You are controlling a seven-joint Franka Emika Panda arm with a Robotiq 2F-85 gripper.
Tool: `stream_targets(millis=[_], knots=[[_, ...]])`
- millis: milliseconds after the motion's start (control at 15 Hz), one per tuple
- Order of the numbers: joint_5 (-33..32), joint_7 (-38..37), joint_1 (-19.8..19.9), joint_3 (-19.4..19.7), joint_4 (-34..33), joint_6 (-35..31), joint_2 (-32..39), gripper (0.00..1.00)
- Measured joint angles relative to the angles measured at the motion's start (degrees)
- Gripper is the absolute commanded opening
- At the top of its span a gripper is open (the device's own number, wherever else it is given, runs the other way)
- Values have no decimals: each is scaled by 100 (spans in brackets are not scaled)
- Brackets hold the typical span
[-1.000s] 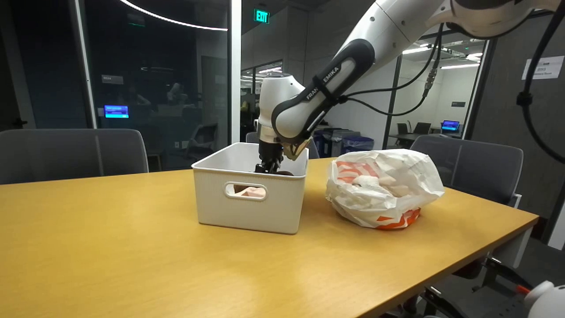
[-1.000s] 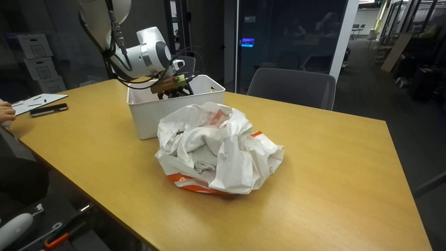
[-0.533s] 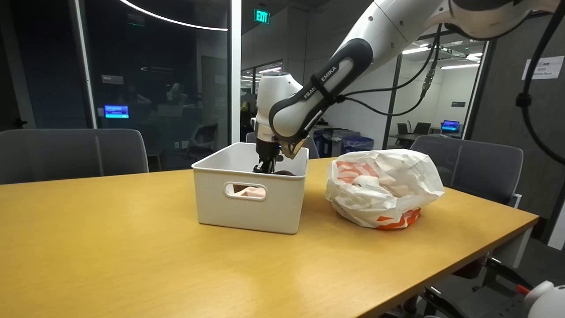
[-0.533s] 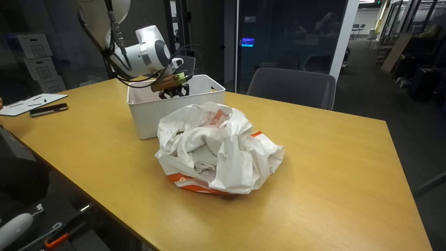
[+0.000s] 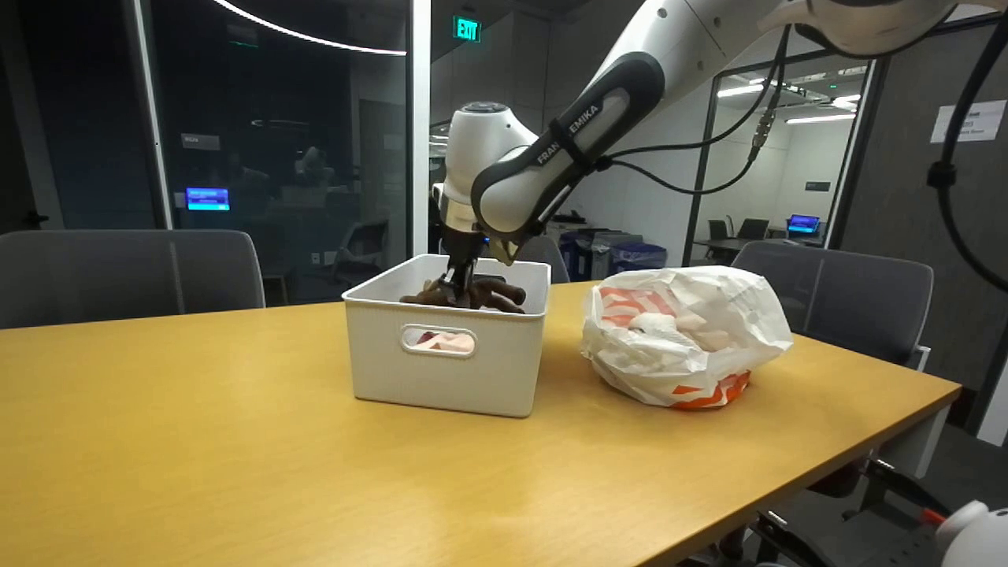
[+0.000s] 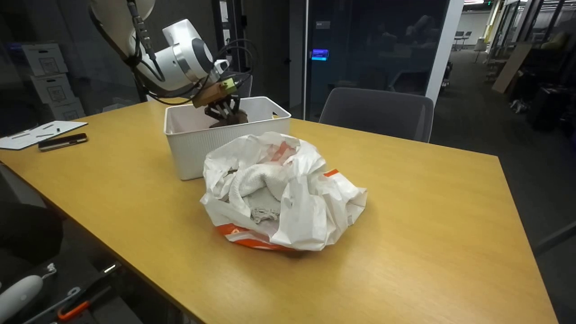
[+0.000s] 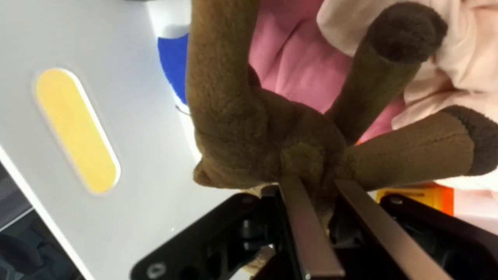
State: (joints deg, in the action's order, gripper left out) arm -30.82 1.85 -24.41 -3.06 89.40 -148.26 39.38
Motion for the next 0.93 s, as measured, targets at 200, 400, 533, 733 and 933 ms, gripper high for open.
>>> stream_targets(millis=[200,400,533,733,933], knots=[[-452,-471,-313,295,-4,-253,-241,8],[-1203,-1312,-661,671,35,-284,-631,8],[-1948,-1935,-886,958,197,-271,-1088,8],[-2921,-2909,-1256,1409,578,81,-1886,8],[-3567,-3616,-1520,1582,1142,1160,-2769,8]])
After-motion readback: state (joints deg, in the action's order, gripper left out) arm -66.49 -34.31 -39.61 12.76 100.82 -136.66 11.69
